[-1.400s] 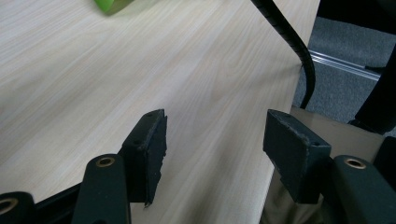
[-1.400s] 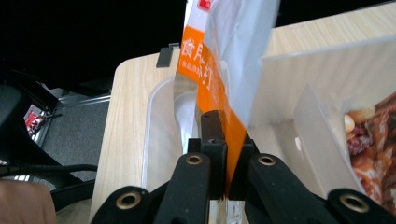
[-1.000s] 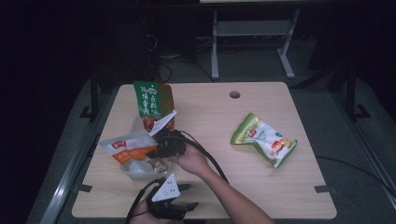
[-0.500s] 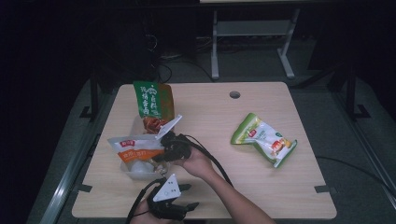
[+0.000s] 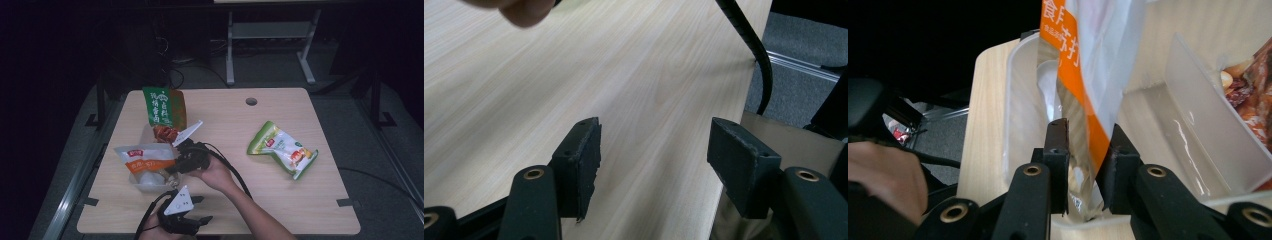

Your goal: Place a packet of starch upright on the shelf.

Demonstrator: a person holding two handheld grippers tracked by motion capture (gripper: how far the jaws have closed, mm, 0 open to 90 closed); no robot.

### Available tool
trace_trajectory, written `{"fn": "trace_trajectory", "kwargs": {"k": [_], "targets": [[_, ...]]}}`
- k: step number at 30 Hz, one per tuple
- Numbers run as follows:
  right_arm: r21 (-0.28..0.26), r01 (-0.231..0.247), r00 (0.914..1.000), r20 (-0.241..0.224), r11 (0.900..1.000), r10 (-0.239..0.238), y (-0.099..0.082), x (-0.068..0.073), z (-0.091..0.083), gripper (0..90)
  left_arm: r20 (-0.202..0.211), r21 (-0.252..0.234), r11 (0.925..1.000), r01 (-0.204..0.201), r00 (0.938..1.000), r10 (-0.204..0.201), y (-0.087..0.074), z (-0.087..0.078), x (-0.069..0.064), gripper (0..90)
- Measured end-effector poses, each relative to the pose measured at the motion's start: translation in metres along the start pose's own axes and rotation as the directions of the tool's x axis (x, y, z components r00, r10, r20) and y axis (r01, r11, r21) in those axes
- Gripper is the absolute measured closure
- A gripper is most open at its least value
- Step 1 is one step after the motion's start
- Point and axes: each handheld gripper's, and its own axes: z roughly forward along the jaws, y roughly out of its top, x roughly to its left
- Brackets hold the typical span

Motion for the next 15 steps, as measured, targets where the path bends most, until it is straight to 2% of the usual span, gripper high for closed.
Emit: {"fn": "trace_trajectory", "kwargs": {"k": [4,11,15], "targets": [[-0.015,0.008,0.9998,0.015,0.9998,-0.008,-0.002,0.002,-0.012,71.4,0.0,0.003,1.0,-0.007,1.0,0.007,0.001,0.001,0.0,37.4],[-0.043,-0.019,0.9997,0.017,0.9989,0.02,-0.01,0.004,-0.034,64.1,-0.014,0.002,1.0,-0.001,0.9999,0.001,0.001,0.0,0.003,36.7],[-0.055,-0.035,0.9986,0.036,0.9978,0.037,-0.018,0.002,-0.048,60.6,-0.021,0.002,1.0,-0.003,0.9998,0.003,0.001,-0.001,0.006,36.6]]}}
